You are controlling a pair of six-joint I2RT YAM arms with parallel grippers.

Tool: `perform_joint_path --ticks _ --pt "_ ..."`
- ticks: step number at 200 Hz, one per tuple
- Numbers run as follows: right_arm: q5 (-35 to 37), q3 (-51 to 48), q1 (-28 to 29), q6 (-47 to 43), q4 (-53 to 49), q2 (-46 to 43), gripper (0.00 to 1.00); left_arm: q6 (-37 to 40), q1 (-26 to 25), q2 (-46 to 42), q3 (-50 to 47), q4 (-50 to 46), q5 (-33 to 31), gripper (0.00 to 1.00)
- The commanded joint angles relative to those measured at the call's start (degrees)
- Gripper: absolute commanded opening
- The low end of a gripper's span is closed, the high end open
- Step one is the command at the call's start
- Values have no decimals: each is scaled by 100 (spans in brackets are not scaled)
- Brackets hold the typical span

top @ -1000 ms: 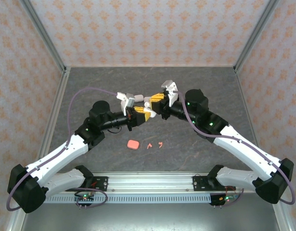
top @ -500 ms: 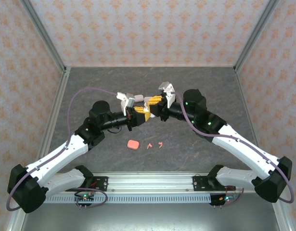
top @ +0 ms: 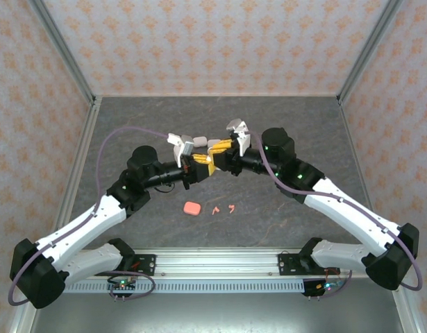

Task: Insert the wireless bluetooth earbuds into the charging case

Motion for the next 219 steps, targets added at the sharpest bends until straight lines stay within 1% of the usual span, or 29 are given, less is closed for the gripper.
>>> perform_joint_path --ticks 1,28,41,51,69,116,153,178,219 --pt "-228 309 44 74 -255 31 36 115 -54 -201 17 416 46 0" --pt "83 698 36 103 -610 29 49 115 -55 -228 -19 426 55 0" --pt "91 842 18 143 -650 3 54 130 -52 -244 -39 426 49 0" --pt "91 906 1 194 -620 -33 57 136 -56 -254 -60 426 46 0" --pt "130 1002 -39 279 -600 -100 60 150 -56 -288 -90 420 18 0" --pt "641 1027 -355 606 -818 -185 64 244 -53 -426 -188 409 -51 0" --pt "1069 956 -865 1049 -1214 13 65 290 -52 -556 -260 452 -58 0" --pt "1224 939 -1110 1210 -1471 262 66 326 -56 -684 -334 520 -41 0" --pt "1422 1049 -1361 1333 -1895 1231 66 396 -56 -952 -420 543 -51 0"
